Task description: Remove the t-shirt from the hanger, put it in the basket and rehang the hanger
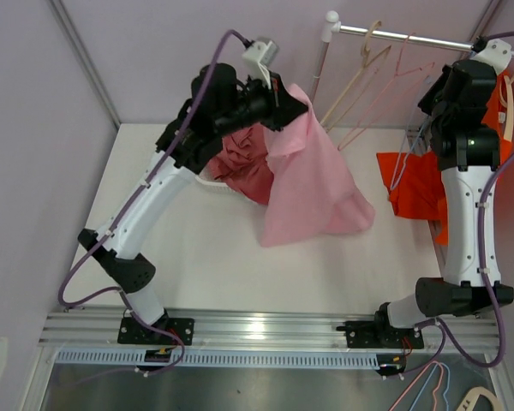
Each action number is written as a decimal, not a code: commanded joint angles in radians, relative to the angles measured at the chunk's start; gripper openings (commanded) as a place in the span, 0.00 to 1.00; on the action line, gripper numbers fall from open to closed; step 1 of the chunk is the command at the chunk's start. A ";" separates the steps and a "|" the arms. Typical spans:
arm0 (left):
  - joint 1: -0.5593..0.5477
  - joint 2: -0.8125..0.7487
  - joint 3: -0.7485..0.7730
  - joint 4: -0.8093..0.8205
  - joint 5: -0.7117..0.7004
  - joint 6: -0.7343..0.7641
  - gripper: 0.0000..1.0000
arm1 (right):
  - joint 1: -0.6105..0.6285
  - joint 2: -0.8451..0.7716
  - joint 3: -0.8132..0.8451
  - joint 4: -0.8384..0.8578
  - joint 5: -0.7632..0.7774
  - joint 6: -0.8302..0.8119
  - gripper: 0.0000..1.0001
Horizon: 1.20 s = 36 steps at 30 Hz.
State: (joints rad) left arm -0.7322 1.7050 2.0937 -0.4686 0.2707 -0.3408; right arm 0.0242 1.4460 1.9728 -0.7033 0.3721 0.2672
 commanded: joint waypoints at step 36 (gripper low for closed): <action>0.482 0.294 0.284 0.984 -0.117 0.349 0.01 | -0.029 0.468 0.428 0.280 -0.105 -0.126 0.00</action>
State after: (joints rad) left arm -0.2741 2.0571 2.3707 0.4335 0.1524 0.0010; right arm -0.0048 1.9152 2.3512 -0.5087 0.2363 0.1677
